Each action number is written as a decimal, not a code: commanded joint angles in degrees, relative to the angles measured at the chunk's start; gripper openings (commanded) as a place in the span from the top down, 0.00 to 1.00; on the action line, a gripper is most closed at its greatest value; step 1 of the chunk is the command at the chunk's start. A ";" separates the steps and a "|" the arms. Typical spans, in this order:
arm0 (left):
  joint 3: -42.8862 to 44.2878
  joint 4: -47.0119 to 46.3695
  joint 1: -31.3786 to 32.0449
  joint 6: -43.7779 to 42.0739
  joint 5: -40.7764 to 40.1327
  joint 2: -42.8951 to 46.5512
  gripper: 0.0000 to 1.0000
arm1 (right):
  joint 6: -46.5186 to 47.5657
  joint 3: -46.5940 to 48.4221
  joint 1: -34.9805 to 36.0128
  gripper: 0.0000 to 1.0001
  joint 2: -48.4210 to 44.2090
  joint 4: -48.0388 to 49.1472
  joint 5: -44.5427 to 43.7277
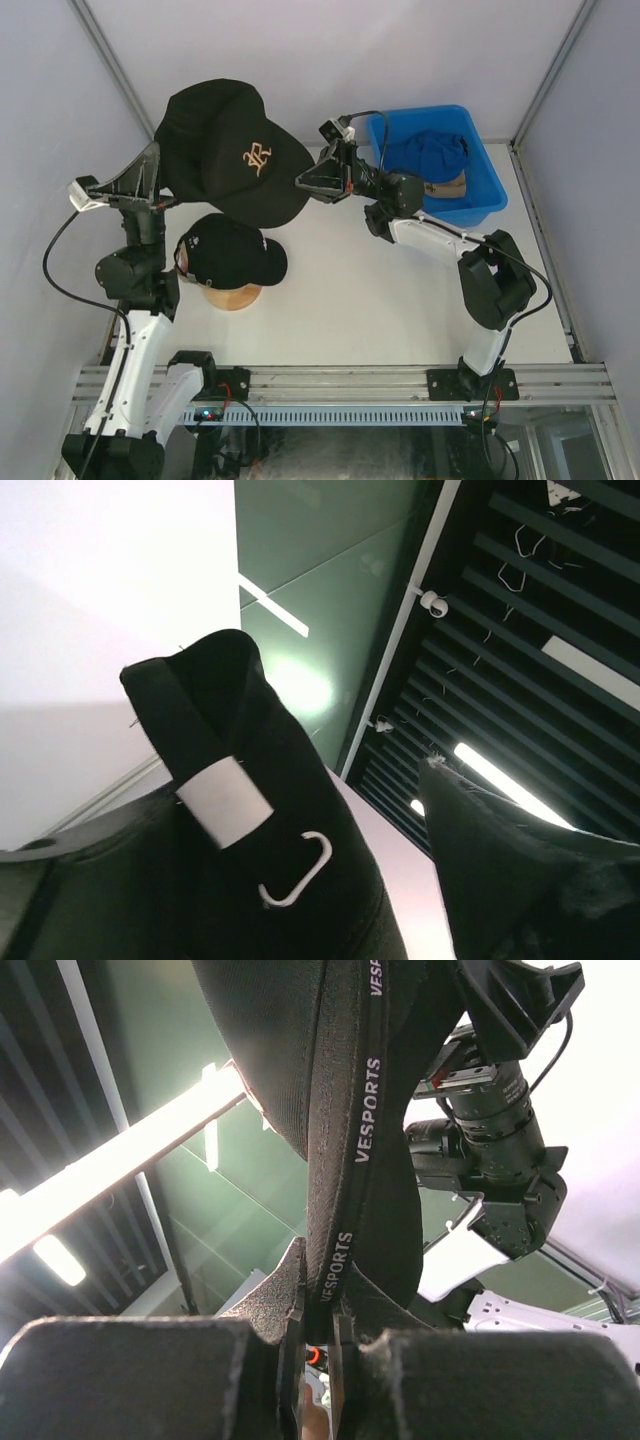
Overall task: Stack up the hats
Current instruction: Stack the hat on the hat.
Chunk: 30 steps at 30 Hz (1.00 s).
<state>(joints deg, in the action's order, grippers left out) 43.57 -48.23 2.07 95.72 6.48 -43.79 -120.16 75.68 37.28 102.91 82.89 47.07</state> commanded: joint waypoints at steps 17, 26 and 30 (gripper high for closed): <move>-3.90 7.54 -1.48 -6.12 -5.10 9.77 1.00 | -19.91 -1.89 -5.09 1.00 0.89 3.77 -3.74; -3.93 26.14 -1.37 -15.04 -6.07 16.94 1.00 | -20.93 4.34 -4.57 0.88 9.59 3.68 -6.22; -4.24 32.63 -1.37 -18.59 -7.38 20.20 1.00 | -21.12 4.68 -4.25 0.81 12.45 3.68 -7.43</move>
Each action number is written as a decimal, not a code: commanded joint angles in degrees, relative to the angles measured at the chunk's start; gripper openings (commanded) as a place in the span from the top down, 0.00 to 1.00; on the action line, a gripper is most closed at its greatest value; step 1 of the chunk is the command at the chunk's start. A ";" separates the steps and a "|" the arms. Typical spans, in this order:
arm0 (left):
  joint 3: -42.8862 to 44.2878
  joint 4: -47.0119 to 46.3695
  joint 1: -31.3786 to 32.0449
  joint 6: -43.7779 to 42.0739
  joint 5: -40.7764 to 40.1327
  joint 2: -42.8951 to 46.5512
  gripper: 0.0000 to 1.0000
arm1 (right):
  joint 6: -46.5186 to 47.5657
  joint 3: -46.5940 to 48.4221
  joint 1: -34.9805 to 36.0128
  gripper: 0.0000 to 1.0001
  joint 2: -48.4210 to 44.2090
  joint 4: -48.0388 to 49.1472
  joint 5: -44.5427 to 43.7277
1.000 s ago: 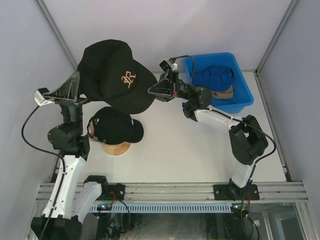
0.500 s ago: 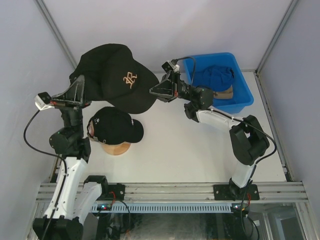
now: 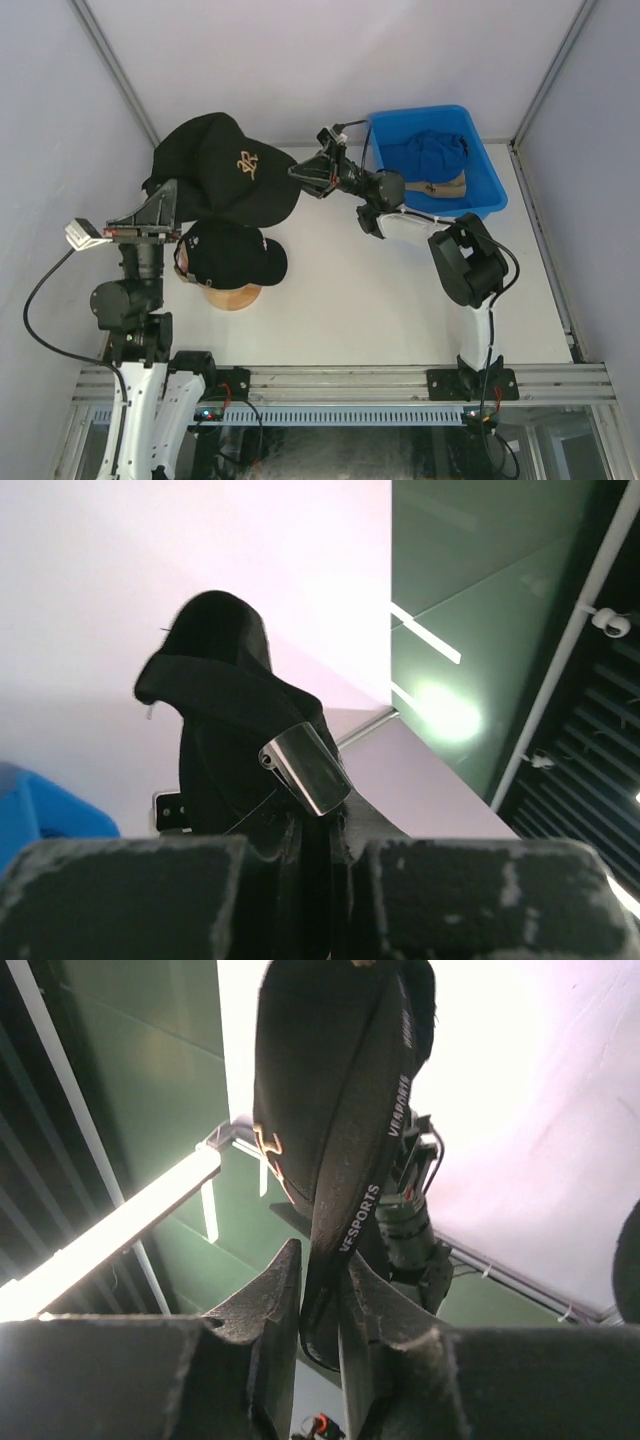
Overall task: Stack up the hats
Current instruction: Stack the hat on the hat.
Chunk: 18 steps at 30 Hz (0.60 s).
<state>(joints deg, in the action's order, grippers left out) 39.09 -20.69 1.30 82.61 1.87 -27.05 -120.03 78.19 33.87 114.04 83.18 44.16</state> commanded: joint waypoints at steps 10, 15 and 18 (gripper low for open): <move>-2.05 12.92 0.32 -9.79 -3.05 8.23 1.00 | -21.34 3.67 0.13 0.78 7.58 3.48 -5.71; -3.28 14.56 2.84 -12.17 -3.29 9.14 0.99 | -21.56 4.25 0.36 0.86 10.24 3.53 -6.05; -3.66 16.61 5.62 -15.03 -4.77 9.45 0.98 | -21.56 4.92 0.28 0.93 11.86 3.57 -5.68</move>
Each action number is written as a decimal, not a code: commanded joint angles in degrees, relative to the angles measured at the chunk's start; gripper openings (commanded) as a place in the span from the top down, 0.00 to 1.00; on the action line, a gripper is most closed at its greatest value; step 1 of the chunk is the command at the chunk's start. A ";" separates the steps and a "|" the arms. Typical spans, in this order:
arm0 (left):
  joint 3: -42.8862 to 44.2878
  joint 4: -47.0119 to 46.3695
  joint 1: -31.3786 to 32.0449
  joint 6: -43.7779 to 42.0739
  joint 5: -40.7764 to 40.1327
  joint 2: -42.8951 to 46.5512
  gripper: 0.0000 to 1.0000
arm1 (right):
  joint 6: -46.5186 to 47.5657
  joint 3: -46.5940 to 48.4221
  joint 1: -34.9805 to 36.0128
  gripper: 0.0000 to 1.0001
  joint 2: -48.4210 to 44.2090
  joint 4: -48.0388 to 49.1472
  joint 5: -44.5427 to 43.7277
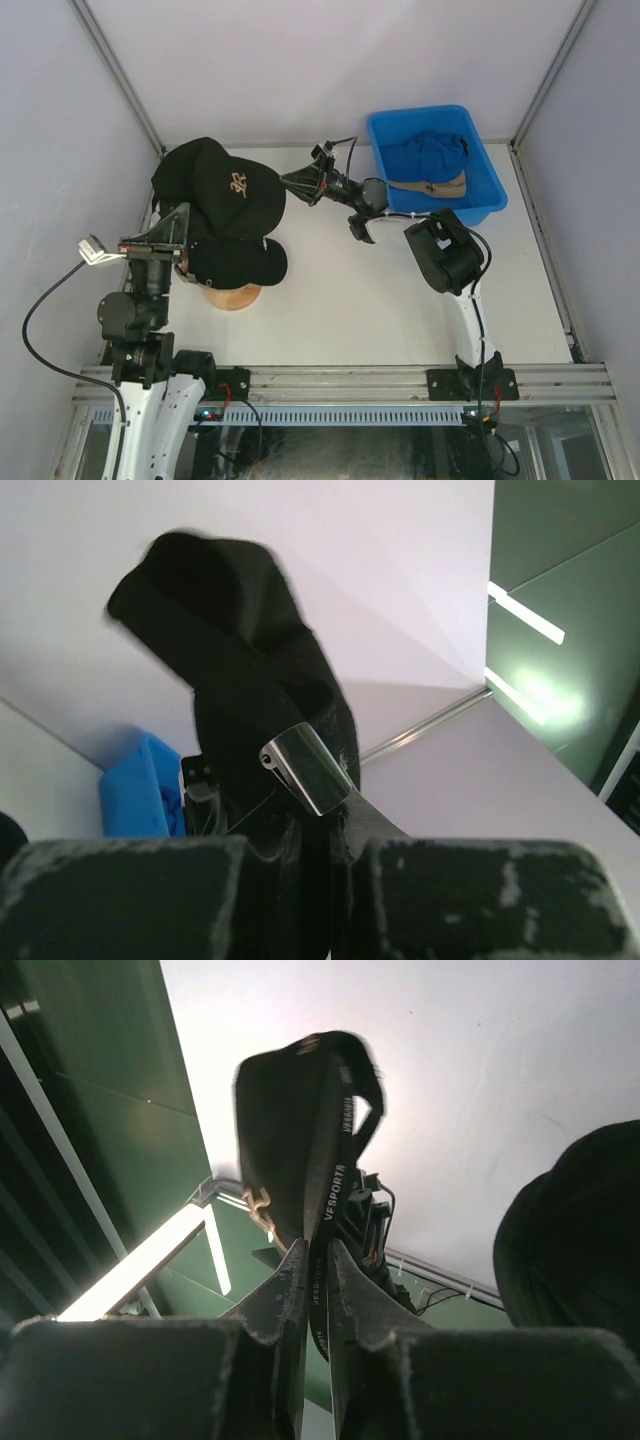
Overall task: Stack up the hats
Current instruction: Stack the hat on the hat.
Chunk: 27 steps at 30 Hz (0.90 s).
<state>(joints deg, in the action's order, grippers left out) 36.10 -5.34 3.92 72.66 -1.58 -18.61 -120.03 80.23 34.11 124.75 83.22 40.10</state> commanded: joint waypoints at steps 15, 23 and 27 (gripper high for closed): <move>-3.76 11.25 8.30 -9.83 -6.85 6.59 0.90 | -21.47 2.94 -1.36 0.96 6.39 3.53 1.30; -4.97 15.94 9.05 -10.67 -8.59 9.74 0.87 | -21.87 1.65 -1.88 0.95 8.62 3.53 3.63; -5.36 17.47 9.42 -10.88 -8.62 10.47 0.84 | -22.17 1.55 -2.32 0.94 9.96 3.53 4.32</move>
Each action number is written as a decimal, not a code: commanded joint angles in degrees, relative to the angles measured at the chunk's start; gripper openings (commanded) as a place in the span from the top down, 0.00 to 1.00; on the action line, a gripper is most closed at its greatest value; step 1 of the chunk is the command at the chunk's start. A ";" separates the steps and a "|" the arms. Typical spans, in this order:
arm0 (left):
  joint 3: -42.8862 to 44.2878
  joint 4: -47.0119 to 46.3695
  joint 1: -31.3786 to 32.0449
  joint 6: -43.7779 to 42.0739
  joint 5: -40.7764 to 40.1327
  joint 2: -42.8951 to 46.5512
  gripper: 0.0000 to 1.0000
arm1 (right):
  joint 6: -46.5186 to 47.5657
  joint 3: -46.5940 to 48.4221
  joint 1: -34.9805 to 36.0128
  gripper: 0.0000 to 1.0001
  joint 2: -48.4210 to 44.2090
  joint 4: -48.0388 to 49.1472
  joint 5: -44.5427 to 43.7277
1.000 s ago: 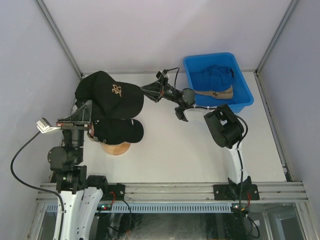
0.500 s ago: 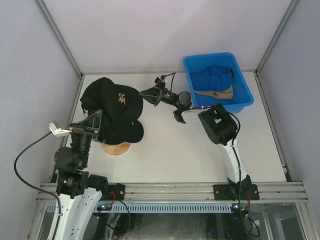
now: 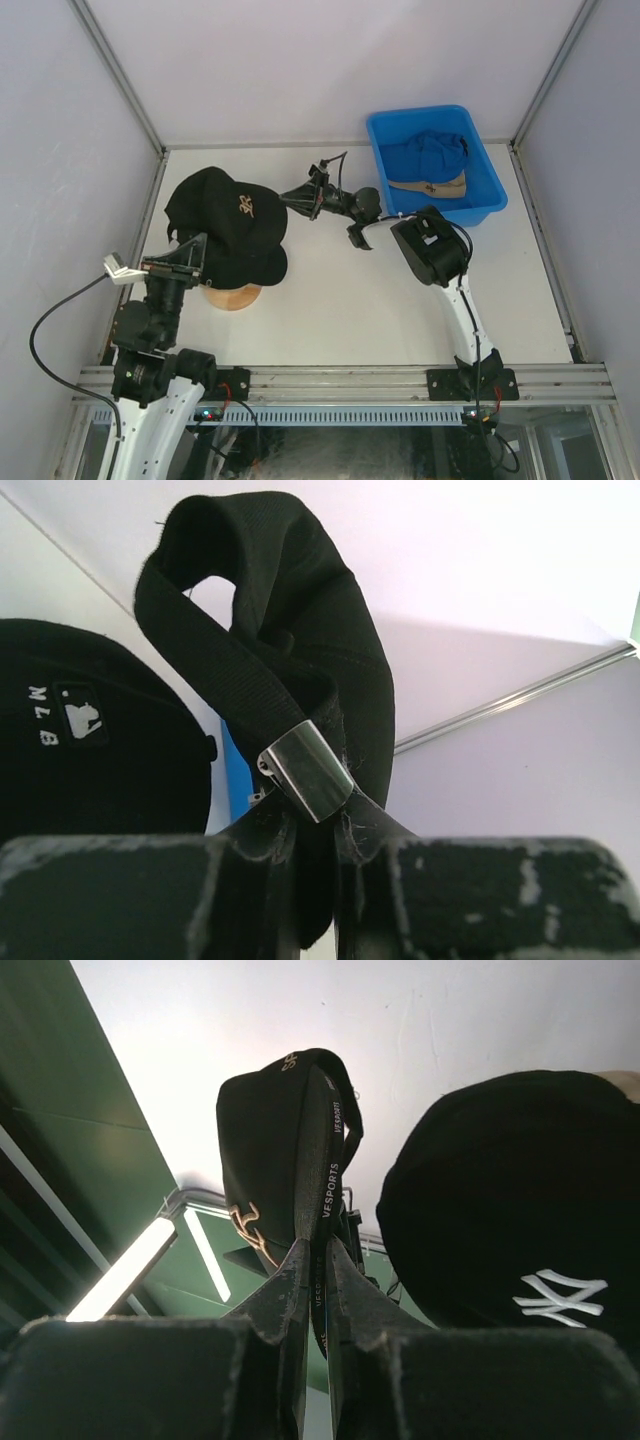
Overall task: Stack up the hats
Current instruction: Stack the hat on the hat.
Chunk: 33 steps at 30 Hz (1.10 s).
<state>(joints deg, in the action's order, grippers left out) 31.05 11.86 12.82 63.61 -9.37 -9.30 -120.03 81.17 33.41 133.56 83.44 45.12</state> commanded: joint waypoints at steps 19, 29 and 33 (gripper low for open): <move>-1.90 5.22 6.05 -2.96 -4.37 2.80 0.77 | -23.06 1.20 -1.86 0.93 6.78 3.22 0.51; -2.13 10.52 9.29 -3.61 -7.73 4.47 0.69 | -23.01 2.99 -1.55 0.91 10.05 3.22 1.62; -2.28 12.84 9.48 -3.53 -8.68 5.79 0.65 | -23.06 4.46 -1.42 0.91 11.20 3.20 2.12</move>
<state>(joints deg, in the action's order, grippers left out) 29.74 23.51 21.89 61.69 -15.86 -5.04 -120.03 82.78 32.58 144.00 83.42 47.33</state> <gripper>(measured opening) 0.333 0.088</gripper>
